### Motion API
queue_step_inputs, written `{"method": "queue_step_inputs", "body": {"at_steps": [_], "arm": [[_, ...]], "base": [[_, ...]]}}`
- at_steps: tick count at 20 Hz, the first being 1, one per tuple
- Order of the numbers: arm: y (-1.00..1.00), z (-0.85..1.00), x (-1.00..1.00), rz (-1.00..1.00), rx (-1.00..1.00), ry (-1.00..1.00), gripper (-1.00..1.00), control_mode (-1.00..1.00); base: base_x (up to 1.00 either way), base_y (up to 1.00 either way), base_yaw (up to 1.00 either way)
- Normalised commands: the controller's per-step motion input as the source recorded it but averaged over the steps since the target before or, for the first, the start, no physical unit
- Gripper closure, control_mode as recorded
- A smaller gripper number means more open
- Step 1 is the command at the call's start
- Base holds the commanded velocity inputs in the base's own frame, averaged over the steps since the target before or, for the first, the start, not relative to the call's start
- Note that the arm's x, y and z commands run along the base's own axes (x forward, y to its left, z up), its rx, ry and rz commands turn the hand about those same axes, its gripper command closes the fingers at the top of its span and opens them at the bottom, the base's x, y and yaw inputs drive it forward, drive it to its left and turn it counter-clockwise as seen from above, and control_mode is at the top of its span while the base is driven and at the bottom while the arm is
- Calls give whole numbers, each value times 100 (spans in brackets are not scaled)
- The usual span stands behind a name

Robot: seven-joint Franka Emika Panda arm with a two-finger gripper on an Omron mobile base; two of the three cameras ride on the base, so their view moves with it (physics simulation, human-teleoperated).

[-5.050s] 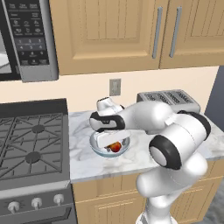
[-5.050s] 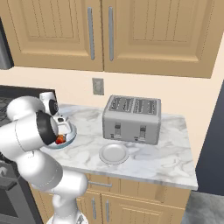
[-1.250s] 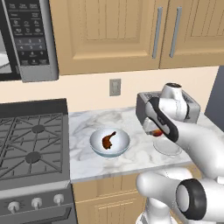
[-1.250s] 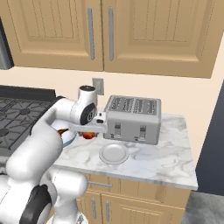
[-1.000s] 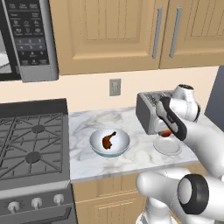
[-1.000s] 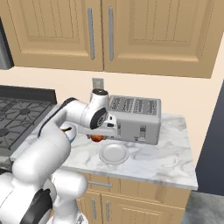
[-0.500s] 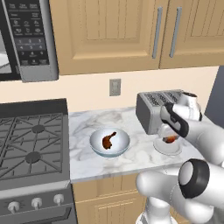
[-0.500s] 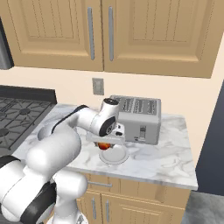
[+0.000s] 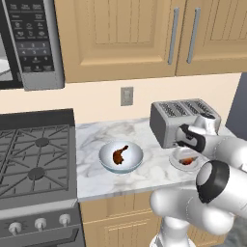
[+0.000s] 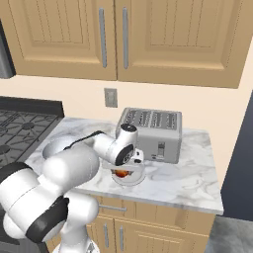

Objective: Remove the peach from the bowl and place it on the small plate. Then place the bowl with only the chicken drumstick in the microwave, close the door, and press the start button to microwave the chicken drumstick.

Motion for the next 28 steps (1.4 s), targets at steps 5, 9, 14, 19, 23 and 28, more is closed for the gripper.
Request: {"method": "queue_step_inputs", "body": {"at_steps": [5,9,14,19,23,28], "arm": [[-21,-1,13,0,1,0,100,-100],[0,-7,9,0,3,0,100,-100],[0,-25,10,0,0,0,100,-100],[0,-15,3,0,0,2,-100,-100],[-8,0,0,0,1,0,-100,-100],[-3,1,0,0,1,0,-100,-100]], "base": [[0,0,0],[0,0,0],[0,0,0],[0,0,0],[0,0,0],[0,0,0]]}}
